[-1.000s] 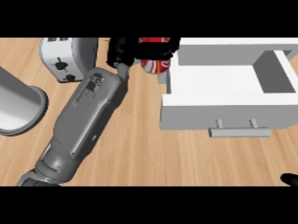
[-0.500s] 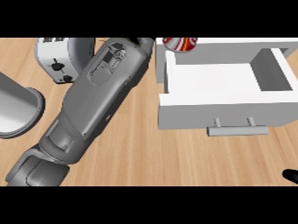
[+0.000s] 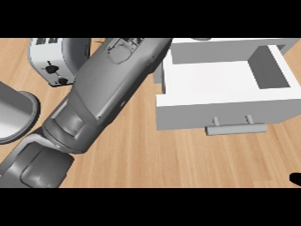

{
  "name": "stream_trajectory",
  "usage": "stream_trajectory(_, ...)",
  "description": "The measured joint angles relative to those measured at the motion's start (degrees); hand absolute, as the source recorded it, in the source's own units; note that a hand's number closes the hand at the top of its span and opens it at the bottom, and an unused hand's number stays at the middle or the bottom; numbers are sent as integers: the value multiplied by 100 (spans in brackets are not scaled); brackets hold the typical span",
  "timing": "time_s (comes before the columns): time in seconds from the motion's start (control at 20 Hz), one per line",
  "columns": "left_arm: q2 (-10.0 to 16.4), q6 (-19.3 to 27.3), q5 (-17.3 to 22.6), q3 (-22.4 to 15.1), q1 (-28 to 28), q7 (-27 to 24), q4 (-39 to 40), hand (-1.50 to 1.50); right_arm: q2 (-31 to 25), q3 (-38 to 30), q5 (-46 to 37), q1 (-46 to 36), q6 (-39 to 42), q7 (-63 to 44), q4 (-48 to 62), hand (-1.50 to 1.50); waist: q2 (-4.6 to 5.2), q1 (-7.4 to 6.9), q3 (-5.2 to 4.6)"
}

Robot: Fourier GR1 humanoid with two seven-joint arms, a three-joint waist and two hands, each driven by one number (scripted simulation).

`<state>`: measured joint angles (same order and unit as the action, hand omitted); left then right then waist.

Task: Pick up the can, place it into the drawer and close the drawer

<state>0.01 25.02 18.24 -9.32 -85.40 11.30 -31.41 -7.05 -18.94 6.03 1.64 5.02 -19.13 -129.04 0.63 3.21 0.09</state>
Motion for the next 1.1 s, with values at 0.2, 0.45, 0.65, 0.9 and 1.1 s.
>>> stream_trajectory(0.2, 0, 146, 175, -184, -353, -94, 448, 150, 4, 79, -43, -29, -8, -64, -43, -150, 21, 89, 4)
stream_trajectory(0.45, -1, 422, 362, -425, -513, -334, 870, -150, -29, 154, -75, -202, -62, -196, -64, -150, 53, 175, 7)
stream_trajectory(0.65, 0, 691, 519, -527, -612, -458, 1106, -150, -58, 254, -170, -350, -83, -226, 1, -150, 66, 203, 8)
stream_trajectory(0.9, 0, 989, 718, -721, -623, -617, 1230, -150, -203, 219, -192, -486, -36, -240, 68, -150, 79, 287, 11)
stream_trajectory(1.1, 0, 1110, 869, -746, -690, -750, 1329, -150, -338, 350, -487, -571, 63, -34, 152, -150, 103, 305, 12)
